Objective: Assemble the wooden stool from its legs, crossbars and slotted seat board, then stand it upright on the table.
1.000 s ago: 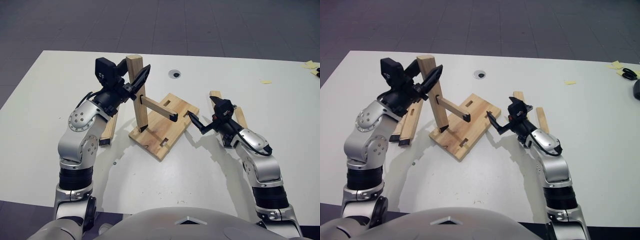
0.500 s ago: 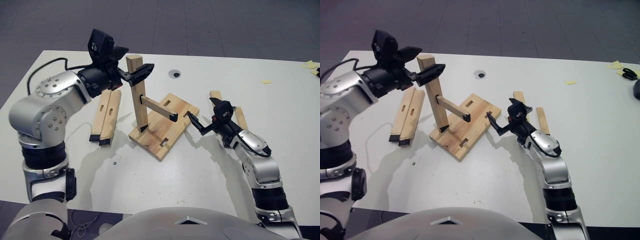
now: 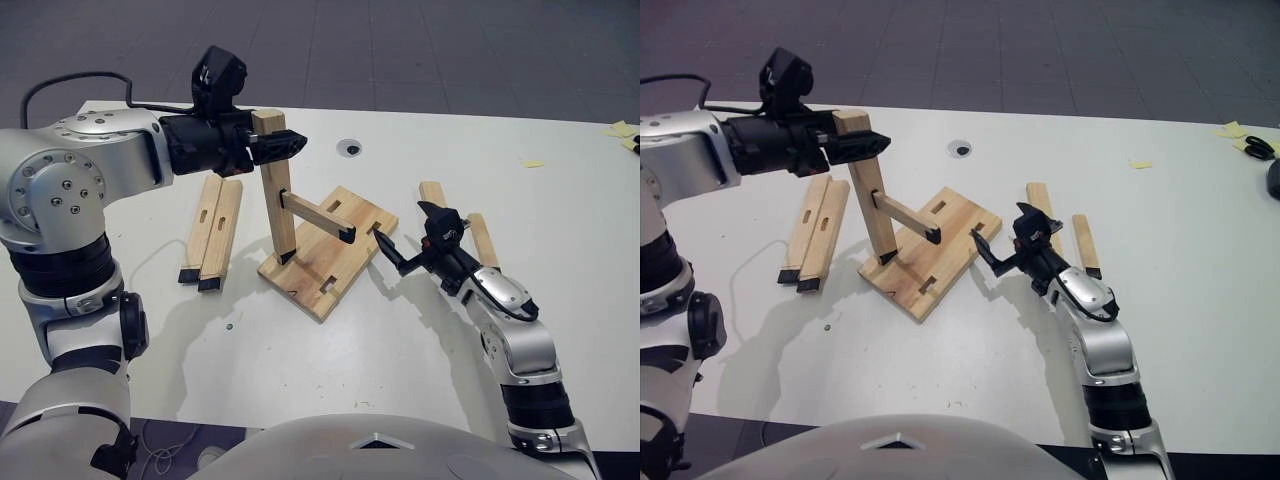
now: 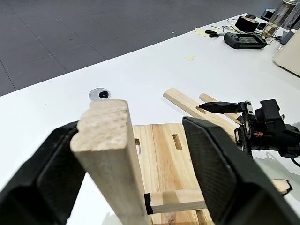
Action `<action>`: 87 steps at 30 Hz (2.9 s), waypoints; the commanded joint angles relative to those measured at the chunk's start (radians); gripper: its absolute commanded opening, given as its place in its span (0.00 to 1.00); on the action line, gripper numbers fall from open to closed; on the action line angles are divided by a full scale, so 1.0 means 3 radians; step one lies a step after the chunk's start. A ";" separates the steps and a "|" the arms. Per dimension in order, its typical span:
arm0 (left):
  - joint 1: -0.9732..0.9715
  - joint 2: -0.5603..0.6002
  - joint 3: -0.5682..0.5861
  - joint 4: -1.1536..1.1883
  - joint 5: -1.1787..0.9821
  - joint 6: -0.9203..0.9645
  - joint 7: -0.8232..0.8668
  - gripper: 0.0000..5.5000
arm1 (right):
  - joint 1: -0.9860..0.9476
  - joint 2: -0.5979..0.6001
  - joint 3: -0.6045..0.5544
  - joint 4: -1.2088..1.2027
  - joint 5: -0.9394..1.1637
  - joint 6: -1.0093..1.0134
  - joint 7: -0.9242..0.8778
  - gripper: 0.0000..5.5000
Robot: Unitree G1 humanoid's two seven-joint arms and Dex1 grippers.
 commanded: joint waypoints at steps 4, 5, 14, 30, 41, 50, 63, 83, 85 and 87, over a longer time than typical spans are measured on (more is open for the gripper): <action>-0.0116 0.0077 -0.0037 -0.0038 0.0106 -0.0101 -0.0061 0.38 | 0.0031 0.0000 -0.0003 -0.0038 -0.0039 -0.0011 -0.0029 0.98; -0.0118 0.0068 -0.0027 -0.0041 0.0098 -0.0097 -0.0066 0.36 | 0.0027 0.0000 -0.0004 -0.0038 -0.0039 -0.0011 -0.0030 0.98; 0.0055 0.0036 0.0012 -0.0228 0.0072 -0.0203 -0.0133 0.19 | -0.0018 -0.0011 -0.0023 -0.0018 -0.0055 -0.0022 -0.0050 0.98; 0.2039 -0.0466 0.0369 -0.1075 0.0429 -0.1782 0.0092 0.19 | -0.0068 -0.0049 -0.0095 -0.0018 -0.0070 -0.0021 -0.0017 0.98; 0.2988 -0.0410 0.0007 -0.1244 0.0699 -0.2192 0.0257 0.19 | -0.0088 -0.0050 -0.0085 0.0009 -0.0089 -0.0050 -0.0013 0.98; 0.3822 -0.0337 -0.0361 -0.1118 0.1007 -0.2706 0.0333 0.19 | -0.0064 -0.0070 -0.0104 -0.0023 -0.0084 -0.0030 -0.0011 0.98; 0.3857 -0.0168 -0.0578 -0.0864 0.1244 -0.3334 0.0387 0.19 | -0.0177 -0.0073 -0.0124 0.0040 -0.0088 -0.0028 -0.0025 0.98; 0.1432 -0.0126 -0.1058 0.1280 0.1595 -0.4271 -0.0635 0.20 | -0.0576 -0.0029 -0.0057 0.0369 -0.0118 -0.0145 0.0022 0.98; 0.1399 -0.0213 -0.1058 0.1439 0.1517 -0.4241 -0.0635 0.20 | -0.0580 -0.0014 -0.0046 0.0375 -0.0118 -0.0156 0.0020 0.98; 0.1423 -0.0269 -0.1089 0.1479 0.1513 -0.4269 -0.0628 0.20 | -0.0570 0.0002 -0.0036 0.0372 -0.0117 -0.0164 0.0015 0.98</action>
